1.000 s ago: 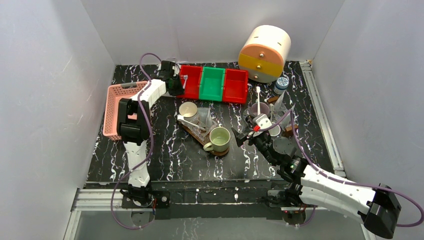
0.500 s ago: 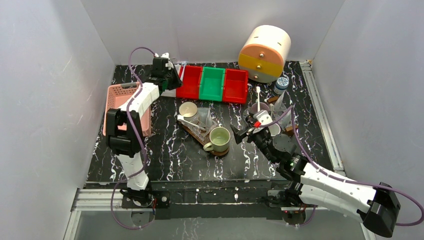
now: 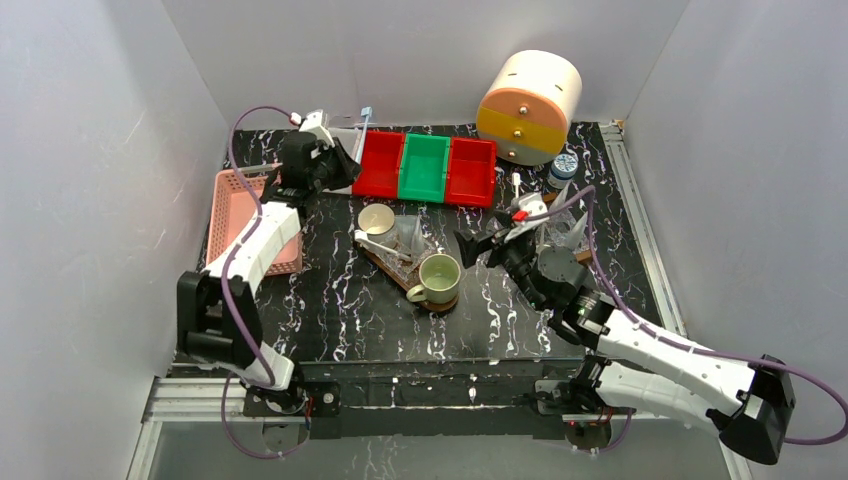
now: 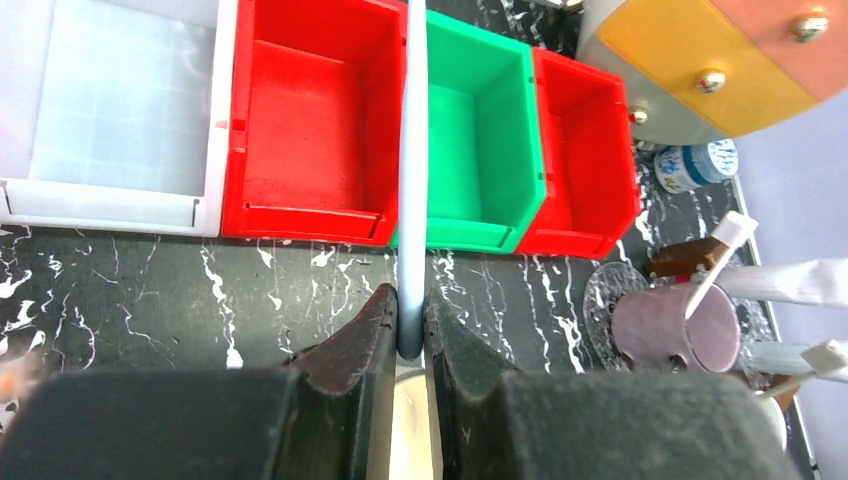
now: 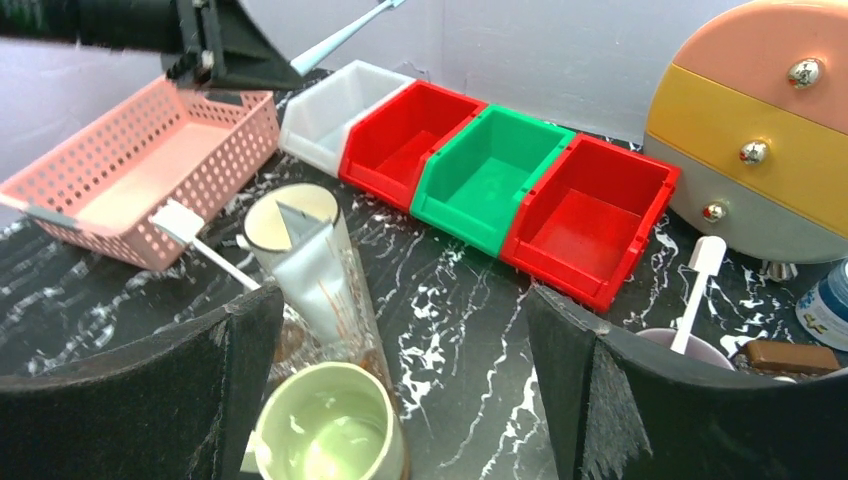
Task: Prepare toiletry sets of a toothbrush and toothpaste on the tray
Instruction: Pick up the toothbrush from the storage box, then place the toothbrush in the toothpaste holder.
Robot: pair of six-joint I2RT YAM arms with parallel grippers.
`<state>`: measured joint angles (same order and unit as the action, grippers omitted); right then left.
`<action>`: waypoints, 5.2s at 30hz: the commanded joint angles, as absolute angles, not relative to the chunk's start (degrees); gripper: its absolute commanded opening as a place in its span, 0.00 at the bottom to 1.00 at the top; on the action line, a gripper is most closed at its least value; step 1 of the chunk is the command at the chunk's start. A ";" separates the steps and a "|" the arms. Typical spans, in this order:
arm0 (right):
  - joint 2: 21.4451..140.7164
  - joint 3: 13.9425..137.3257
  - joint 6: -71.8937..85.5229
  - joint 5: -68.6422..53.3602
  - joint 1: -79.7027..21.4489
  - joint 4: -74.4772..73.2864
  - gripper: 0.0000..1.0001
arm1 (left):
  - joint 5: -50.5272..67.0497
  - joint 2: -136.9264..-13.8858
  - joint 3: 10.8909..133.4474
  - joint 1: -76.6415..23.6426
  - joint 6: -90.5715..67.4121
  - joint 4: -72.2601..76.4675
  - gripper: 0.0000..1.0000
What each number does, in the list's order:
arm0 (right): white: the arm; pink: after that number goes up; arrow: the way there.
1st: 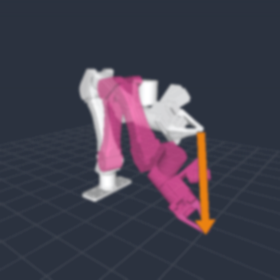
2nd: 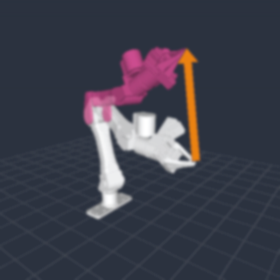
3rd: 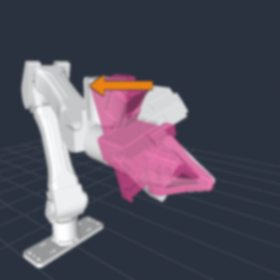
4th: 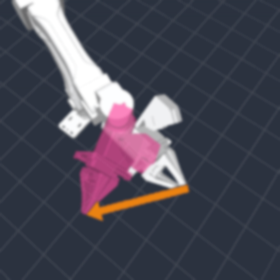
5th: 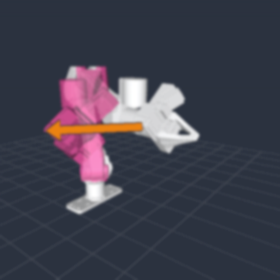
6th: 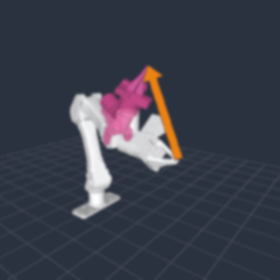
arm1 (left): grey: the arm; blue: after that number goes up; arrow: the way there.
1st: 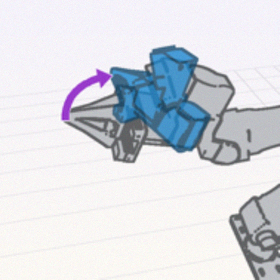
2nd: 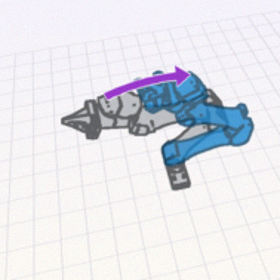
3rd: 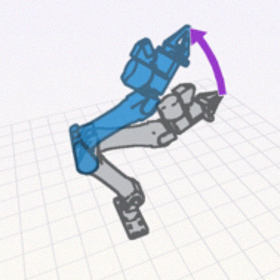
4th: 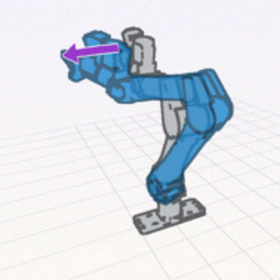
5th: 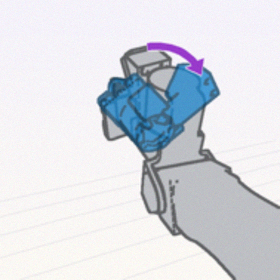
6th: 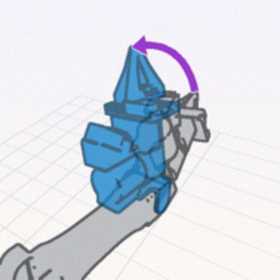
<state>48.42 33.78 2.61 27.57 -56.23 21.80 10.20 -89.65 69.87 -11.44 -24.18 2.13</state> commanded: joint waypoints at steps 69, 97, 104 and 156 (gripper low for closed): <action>73.31 64.40 33.25 14.96 -53.84 37.44 0.43 | 22.84 -30.07 34.06 -26.02 2.89 14.67 0.00; 71.60 65.44 20.65 2.24 -52.88 35.69 0.01 | 8.30 -22.23 31.79 -25.93 2.98 11.28 0.86; 72.72 69.77 6.60 -11.36 -52.99 26.47 0.01 | -7.78 -19.26 32.20 -24.46 0.41 10.27 0.98; 86.21 59.58 -34.01 -26.25 -59.59 23.34 0.01 | -31.93 -19.91 30.32 -19.61 -3.87 9.67 0.98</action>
<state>85.41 60.88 -32.40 -25.96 -59.33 18.72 -32.16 -19.35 30.85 -19.94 -4.51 7.73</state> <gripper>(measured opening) 0.289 0.983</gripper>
